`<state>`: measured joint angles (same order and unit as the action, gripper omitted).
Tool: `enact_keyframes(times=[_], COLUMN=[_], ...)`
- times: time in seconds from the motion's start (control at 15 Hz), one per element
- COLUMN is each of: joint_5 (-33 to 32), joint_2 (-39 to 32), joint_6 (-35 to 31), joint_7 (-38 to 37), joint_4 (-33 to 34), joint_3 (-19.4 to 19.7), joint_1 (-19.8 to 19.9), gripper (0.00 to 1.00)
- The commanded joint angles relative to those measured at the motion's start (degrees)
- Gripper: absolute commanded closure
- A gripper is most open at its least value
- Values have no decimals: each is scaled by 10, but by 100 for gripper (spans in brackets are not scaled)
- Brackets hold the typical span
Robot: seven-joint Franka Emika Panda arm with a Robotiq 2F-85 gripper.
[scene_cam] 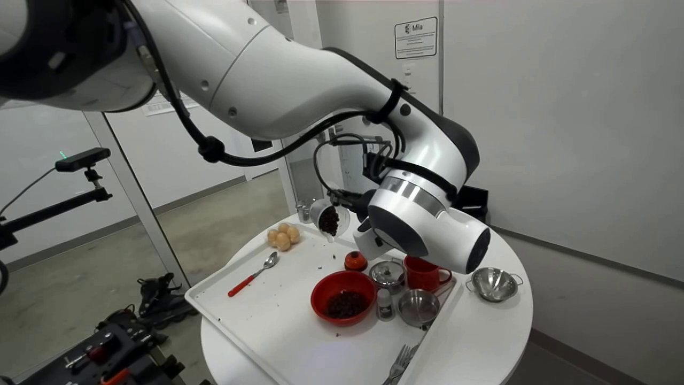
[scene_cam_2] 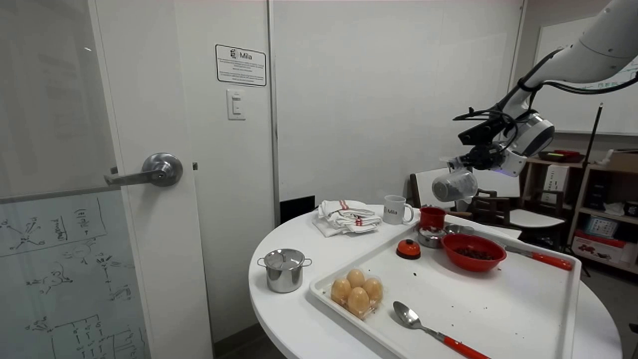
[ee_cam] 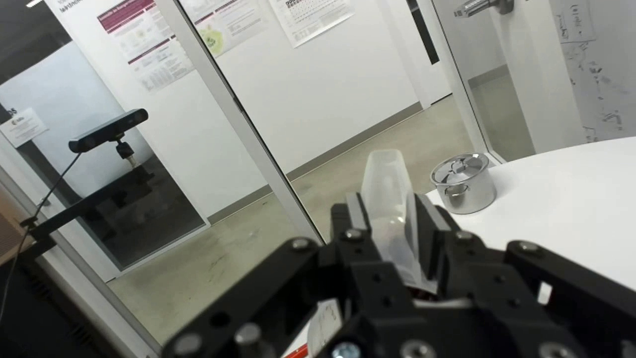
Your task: Pour the contents of the cup into the red bowl
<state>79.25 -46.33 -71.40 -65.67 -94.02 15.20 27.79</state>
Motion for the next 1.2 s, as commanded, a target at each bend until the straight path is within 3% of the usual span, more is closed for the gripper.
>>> enact_keyframes(times=[0.0,1.13], joint_5=[25,32], joint_2=[-7,-24], joint_6=[27,140], joint_7=[-9,-9], joint_4=[3,15], joint_3=[-4,-1], joint_1=[8,21], gripper=[90,90])
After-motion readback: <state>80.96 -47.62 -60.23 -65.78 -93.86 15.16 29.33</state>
